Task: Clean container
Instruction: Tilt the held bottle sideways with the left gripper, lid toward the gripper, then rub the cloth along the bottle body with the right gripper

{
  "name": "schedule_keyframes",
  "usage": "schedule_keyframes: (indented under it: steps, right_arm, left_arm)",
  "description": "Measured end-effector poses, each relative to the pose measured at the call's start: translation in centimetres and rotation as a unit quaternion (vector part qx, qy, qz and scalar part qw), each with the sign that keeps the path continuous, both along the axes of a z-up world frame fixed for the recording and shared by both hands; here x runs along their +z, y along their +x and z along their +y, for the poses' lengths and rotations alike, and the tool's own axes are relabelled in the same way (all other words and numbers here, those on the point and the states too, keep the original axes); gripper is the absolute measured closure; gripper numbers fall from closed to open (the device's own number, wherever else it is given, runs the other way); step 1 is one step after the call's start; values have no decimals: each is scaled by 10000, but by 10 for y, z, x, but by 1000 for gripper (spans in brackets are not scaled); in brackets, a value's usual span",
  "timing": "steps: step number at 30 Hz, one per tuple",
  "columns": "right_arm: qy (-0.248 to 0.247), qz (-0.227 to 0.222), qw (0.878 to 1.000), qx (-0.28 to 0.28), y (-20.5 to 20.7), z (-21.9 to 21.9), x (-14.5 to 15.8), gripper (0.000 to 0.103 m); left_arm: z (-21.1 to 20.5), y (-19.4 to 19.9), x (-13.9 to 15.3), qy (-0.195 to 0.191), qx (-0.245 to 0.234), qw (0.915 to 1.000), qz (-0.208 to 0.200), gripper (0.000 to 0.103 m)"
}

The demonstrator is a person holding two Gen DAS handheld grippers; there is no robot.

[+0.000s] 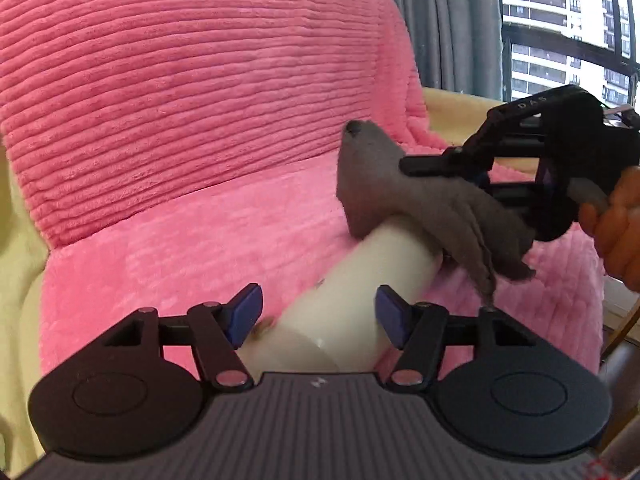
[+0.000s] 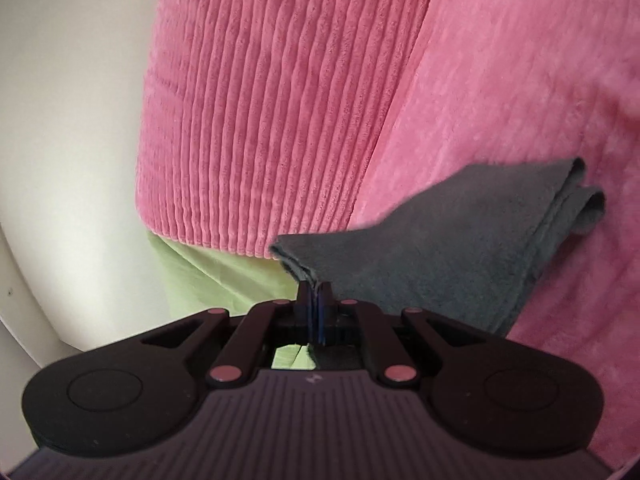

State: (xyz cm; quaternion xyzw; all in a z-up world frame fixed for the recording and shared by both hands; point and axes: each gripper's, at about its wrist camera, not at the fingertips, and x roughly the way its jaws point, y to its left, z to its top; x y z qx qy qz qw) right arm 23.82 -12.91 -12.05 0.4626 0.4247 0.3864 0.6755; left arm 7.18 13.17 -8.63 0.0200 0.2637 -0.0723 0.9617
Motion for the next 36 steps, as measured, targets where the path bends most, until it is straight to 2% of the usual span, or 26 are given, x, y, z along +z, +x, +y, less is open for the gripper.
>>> schedule_keyframes:
  steps: [2, 4, 6, 10, 13, 15, 16, 18, 23, 26, 29, 31, 36]
  right_arm:
    - [-48, -99, 9999, -26, -5, -5, 3, 100]
    - [-83, -145, 9999, -20, -10, -9, 4, 100]
    - [-90, -120, 9999, 5, -13, -11, 3, 100]
    - [-404, -328, 9986, 111, -21, -6, 8, 100]
    - [-792, -765, 9935, 286, -29, 3, 24, 100]
    - [-1031, -1067, 9877, 495, -35, 15, 35, 100]
    - [-1140, -1216, 9840, 630, -39, 22, 40, 100]
    - [-1317, -1456, 9763, 912, -49, 38, 47, 100]
    - [-1598, -1527, 9618, 1617, -68, 82, 32, 100]
    - [-1801, -1423, 9592, 1653, -68, 97, 15, 100]
    - [-1989, -1641, 9521, 1643, -69, 103, 12, 102]
    - [-1999, -1634, 9543, 1507, -65, 99, 12, 102]
    - [-1944, -1571, 9626, 1047, -42, 80, 12, 103]
  left_arm:
    - [11, -8, -2, -84, 85, 9999, 30, 20]
    - [24, -13, -4, -104, 146, 9998, 132, 20]
    - [31, -10, -7, -55, -81, 9996, 283, 19]
    - [22, 2, -14, 676, -651, 9946, 434, 17]
    - [16, 10, -22, 788, -824, 9925, 447, 17]
    - [12, 15, -28, 810, -835, 9919, 503, 20]
    - [10, 17, -32, 848, -865, 9911, 544, 26]
    - [4, 16, -38, 1045, -848, 9896, 501, 27]
    - [0, 9, -40, 1226, -828, 9882, 388, 29]
    - [-6, 7, -40, 1400, -802, 9863, 350, 31]
    - [-7, 7, -38, 1400, -735, 9866, 389, 35]
    - [-8, 6, -37, 1411, -758, 9864, 371, 38]
    - [-12, 8, -39, 1361, -699, 9876, 353, 38]
